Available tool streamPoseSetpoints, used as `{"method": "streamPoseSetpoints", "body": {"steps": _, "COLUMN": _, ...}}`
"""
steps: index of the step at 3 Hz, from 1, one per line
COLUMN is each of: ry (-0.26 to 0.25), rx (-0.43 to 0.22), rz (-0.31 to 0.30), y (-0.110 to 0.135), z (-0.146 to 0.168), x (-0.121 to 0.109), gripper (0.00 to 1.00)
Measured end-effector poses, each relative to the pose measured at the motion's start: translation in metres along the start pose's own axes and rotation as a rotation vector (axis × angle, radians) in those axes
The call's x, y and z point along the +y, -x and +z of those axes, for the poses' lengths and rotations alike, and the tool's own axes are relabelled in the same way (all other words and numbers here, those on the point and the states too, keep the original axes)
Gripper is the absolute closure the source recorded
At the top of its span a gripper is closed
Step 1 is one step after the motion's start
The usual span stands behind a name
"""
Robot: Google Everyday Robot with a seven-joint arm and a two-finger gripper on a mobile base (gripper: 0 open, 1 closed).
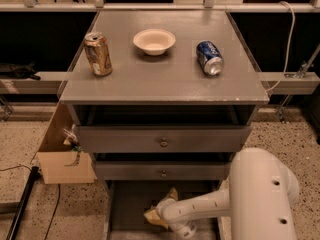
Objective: Pick sponge from bottom drawer and place on counter
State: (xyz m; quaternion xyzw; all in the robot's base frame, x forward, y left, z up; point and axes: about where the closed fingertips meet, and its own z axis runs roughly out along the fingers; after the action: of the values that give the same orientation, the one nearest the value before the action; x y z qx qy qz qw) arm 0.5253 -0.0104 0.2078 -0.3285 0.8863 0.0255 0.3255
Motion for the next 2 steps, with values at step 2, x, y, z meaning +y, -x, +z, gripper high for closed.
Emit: {"method": "streamPoseSetpoints", "body": {"steps": 2, "ry": -0.006, "rx": 0.017, "rz": 0.025, "y": -0.028, "z": -0.001, "x": -0.011, "gripper": 0.0}}
